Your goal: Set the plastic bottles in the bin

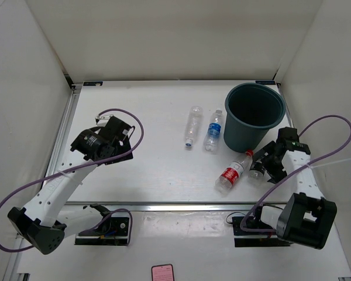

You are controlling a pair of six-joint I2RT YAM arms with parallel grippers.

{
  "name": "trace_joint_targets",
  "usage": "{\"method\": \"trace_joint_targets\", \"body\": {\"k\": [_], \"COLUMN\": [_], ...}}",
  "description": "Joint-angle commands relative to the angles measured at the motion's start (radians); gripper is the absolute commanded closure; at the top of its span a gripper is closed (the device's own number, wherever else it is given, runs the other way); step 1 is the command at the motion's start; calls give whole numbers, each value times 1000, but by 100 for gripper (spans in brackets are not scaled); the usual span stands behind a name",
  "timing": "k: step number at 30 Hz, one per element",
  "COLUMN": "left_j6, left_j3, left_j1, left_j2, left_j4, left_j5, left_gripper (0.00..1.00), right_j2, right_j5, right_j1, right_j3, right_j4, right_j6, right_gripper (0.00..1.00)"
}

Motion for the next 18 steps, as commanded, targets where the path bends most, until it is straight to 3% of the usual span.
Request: {"method": "trace_joint_targets", "body": {"k": [1,7,12,18], "left_j6": [-3,6,6,-4], "left_j3": [4,25,34,25], "left_j1": [4,4,4,4], "left_j2": [8,40,41,51], "left_j4": [-43,-53,-62,-62], "left_j5": [-25,-25,-25,-16], "left_gripper": [0,0,0,0], "right_j2": [46,135,184,151], "right_j5": [33,33,21,65], "right_j1": [-14,-54,-83,-111], "right_j3": [-27,-45,-22,9], "right_j4": [53,71,87,-14], "right_j6": [14,46,8,-1], "right_gripper": [0,6,40,72]}}
